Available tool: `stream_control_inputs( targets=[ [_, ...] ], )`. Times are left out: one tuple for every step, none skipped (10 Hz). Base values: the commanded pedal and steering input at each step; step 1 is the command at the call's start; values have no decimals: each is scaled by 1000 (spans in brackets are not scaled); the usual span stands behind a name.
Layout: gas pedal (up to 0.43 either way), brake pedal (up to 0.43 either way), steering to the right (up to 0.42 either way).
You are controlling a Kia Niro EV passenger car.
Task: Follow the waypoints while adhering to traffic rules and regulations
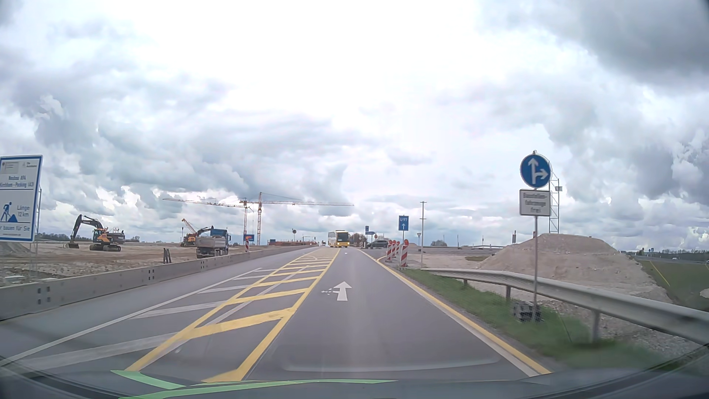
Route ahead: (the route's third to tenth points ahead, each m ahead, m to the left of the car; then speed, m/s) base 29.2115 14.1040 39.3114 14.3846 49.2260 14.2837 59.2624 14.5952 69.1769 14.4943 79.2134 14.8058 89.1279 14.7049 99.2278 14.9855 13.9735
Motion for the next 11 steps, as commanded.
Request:
stream_control_inputs(
  targets=[
    [157, 0, 1],
    [157, 0, 1],
    [157, 0, 1],
    [157, 0, 1],
    [157, 0, 1],
    [150, 0, 1],
    [150, 0, 1],
    [138, 0, 1],
    [138, 0, 1],
    [138, 0, 1],
    [130, 0, 1]
  ],
)
